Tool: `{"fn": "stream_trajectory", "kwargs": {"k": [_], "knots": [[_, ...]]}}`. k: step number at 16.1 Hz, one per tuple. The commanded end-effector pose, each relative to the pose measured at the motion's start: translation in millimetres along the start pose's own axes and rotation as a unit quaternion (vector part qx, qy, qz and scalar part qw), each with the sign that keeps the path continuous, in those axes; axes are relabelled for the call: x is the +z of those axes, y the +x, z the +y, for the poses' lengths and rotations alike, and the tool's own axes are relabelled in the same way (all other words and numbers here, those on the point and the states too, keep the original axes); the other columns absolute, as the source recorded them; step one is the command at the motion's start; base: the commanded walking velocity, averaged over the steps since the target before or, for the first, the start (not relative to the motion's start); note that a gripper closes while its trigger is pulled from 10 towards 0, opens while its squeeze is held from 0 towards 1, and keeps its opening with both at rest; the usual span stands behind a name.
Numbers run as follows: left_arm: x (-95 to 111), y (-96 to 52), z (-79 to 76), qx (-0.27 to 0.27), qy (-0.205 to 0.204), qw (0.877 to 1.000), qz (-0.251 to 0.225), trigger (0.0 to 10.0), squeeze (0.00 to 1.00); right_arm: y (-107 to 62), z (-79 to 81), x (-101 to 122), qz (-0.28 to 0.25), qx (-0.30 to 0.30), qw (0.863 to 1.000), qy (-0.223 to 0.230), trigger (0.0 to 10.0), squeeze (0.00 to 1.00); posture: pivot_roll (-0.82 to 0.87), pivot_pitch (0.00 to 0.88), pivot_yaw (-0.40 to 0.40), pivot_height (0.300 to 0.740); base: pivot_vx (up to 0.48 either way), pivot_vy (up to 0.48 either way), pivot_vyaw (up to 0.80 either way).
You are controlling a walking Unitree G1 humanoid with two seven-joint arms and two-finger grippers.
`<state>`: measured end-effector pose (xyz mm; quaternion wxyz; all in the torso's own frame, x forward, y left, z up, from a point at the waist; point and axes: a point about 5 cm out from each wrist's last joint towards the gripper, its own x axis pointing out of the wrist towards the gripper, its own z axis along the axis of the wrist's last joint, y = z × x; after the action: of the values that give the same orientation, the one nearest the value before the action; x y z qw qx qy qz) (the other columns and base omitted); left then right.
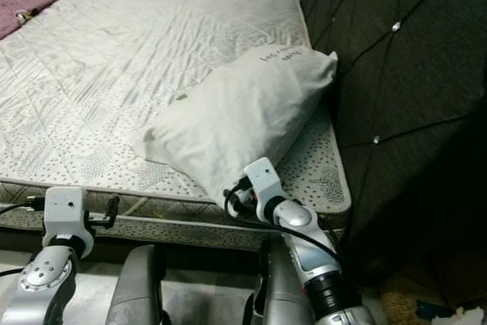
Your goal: Clean up the room
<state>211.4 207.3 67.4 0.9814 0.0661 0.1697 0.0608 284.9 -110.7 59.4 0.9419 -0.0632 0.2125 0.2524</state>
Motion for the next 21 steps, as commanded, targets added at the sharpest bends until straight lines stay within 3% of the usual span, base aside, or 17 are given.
{"fn": "stream_trajectory", "kwargs": {"k": [1, 6, 12, 15, 16, 18, 21], "knots": [[3.8, -0.6, 1.9, 0.004, 0.000, 1.000, -0.003, 10.0, 0.00, -2.6, -3.3, 12.4, -0.028, -0.014, 0.999, 0.023, 10.0, 0.00, 0.11, 0.005, -0.024, 0.560, 0.000, 0.000, 0.00], [5.9, 3.2, -2.0, 0.000, -0.008, 1.000, -0.003, 10.0, 0.00, -1.7, 8.4, 4.6, 0.000, 0.008, 1.000, 0.012, 10.0, 0.00, 0.11, 0.000, -0.030, 0.540, 0.000, 0.000, 0.00], [8.3, 6.8, -5.2, -0.005, -0.014, 1.000, -0.005, 10.0, 0.00, 8.8, 17.0, 15.2, 0.008, 0.035, 0.999, -0.001, 10.0, 0.00, 0.11, 0.000, -0.031, 0.540, 0.000, 0.000, 0.00], [8.6, 7.6, -5.7, -0.006, -0.014, 1.000, -0.004, 10.0, 0.00, 16.3, 19.0, 22.2, 0.006, 0.023, 1.000, -0.004, 10.0, 0.00, 0.11, 0.000, -0.032, 0.540, 0.000, 0.000, 0.00], [9.0, 7.7, -5.6, -0.005, -0.014, 1.000, -0.005, 10.0, 0.00, 20.4, 13.9, 24.0, 0.012, -0.007, 1.000, -0.005, 10.0, 0.00, 0.12, 0.000, -0.036, 0.540, 0.000, 0.000, 0.00], [8.7, 6.7, -4.3, -0.001, -0.016, 1.000, -0.003, 10.0, 0.00, 21.9, 2.2, 18.7, 0.035, -0.058, 0.997, 0.029, 10.0, 0.00, 0.13, 0.000, -0.043, 0.540, 0.000, 0.000, 0.00], [7.6, 7.1, -4.6, -0.004, -0.019, 1.000, 0.002, 10.0, 0.00, 22.6, 7.1, 11.9, 0.055, -0.054, 0.994, 0.079, 10.0, 0.00, 0.13, 0.000, -0.038, 0.540, 0.000, 0.000, 0.00]]}}
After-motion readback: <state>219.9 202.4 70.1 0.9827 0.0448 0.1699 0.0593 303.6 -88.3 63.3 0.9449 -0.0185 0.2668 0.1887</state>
